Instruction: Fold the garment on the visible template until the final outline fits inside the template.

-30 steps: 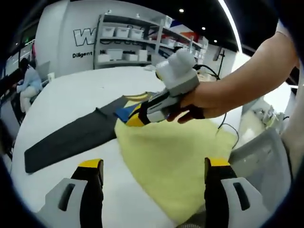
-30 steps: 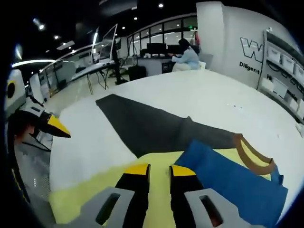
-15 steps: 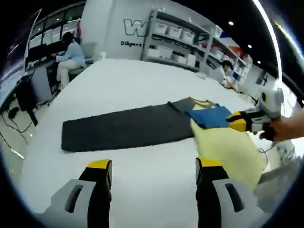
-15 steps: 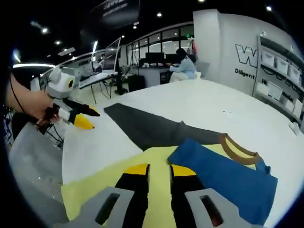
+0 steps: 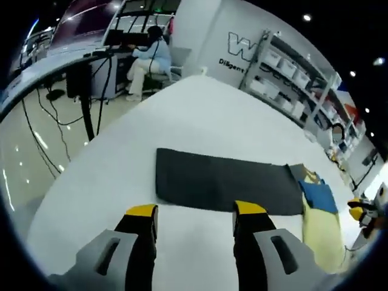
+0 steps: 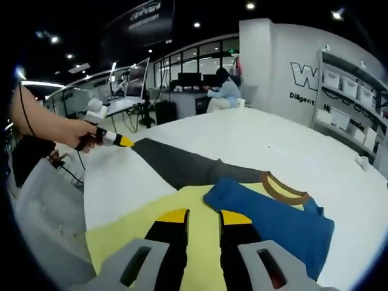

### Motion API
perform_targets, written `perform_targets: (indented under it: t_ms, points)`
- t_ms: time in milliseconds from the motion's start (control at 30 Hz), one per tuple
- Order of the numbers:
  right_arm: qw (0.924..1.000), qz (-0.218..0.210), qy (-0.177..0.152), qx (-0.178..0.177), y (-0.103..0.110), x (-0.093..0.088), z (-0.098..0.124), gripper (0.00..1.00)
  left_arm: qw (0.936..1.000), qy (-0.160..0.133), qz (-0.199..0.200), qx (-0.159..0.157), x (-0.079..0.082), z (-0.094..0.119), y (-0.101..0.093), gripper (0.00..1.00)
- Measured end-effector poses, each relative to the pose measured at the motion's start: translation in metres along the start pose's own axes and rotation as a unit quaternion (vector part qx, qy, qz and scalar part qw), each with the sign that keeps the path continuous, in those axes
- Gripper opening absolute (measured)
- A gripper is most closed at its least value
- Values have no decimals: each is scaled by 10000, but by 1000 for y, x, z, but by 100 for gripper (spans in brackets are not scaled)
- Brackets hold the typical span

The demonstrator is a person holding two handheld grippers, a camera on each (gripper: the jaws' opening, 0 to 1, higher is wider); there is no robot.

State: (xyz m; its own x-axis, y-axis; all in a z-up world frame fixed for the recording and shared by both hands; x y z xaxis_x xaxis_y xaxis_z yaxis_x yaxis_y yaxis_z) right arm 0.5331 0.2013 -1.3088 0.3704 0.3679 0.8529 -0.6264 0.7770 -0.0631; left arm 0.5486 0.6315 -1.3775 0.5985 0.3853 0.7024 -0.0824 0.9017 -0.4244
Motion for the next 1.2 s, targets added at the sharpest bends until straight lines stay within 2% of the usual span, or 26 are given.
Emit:
perform_targets:
  t_ms: [100, 200, 300, 400, 500, 533, 567, 733, 767, 833, 900, 1033, 1100, 1200]
  points:
    - [10000, 31, 23, -78, -2, -2, 8, 13, 9997, -46, 246, 1, 0, -5, 3, 43]
    - [9999, 38, 63, -134, -4, -4, 14, 14, 9997, -61, 228, 76, 2, -11, 8, 36]
    - [9998, 77, 119, -147, -5, -7, 18, 16, 9991, -113, 379, 167, 5, -12, 12, 30]
    - [9997, 69, 126, -197, -6, -8, 23, 16, 9985, -108, 457, 267, 3, -13, 15, 19]
    - [9996, 52, 128, -243, -7, -8, 27, 16, 9985, -4, 445, 311, -2, -10, 14, 2]
    - [9996, 57, 130, -249, -8, -8, 28, 16, 9984, 26, 457, 336, -4, -9, 15, 1]
    - [9996, 53, 132, -258, -8, -8, 29, 16, 9985, -61, 467, 276, -3, -8, 12, 1]
    - [9994, 20, 107, -318, -13, -9, 36, 15, 9991, -254, 308, 146, 8, -4, -1, 1]
    - [9994, 12, 109, -337, -14, -10, 38, 15, 9985, -414, 370, 33, 15, -4, -7, 1]
    - [9993, -5, 94, -360, -16, -11, 41, 15, 9980, -600, 90, -164, 28, -3, -23, 1]
    - [9993, -29, 75, -378, -18, -12, 44, 15, 9958, -803, -30, -433, 39, -5, -40, 1]
    - [9992, -101, 24, -398, -22, -16, 49, 16, 9900, -985, -236, -986, 61, -10, -86, 0]
    - [9989, -171, -16, -429, -25, -19, 51, 16, 9870, -1013, -468, -1160, 68, -12, -105, 0]
    - [9987, -257, -64, -441, -26, -23, 53, 17, 9791, -1036, -664, -1621, 78, -17, -146, 0]
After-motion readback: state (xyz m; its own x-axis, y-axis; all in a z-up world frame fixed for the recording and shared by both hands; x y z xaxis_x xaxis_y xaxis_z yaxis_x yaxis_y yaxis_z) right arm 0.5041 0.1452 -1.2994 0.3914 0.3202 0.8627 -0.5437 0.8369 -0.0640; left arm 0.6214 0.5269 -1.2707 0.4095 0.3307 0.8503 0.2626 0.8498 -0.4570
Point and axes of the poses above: the point that each gripper's makers call its tool centre point, and the gripper's own axes: z roughly backward along the fingers, y roughly to its left, x roughly out of its top, the point moved 7 cm from there along z, roughly backward along the fingers, and after that the axes turned 7 degrees about -x, right-handed, at the moved point
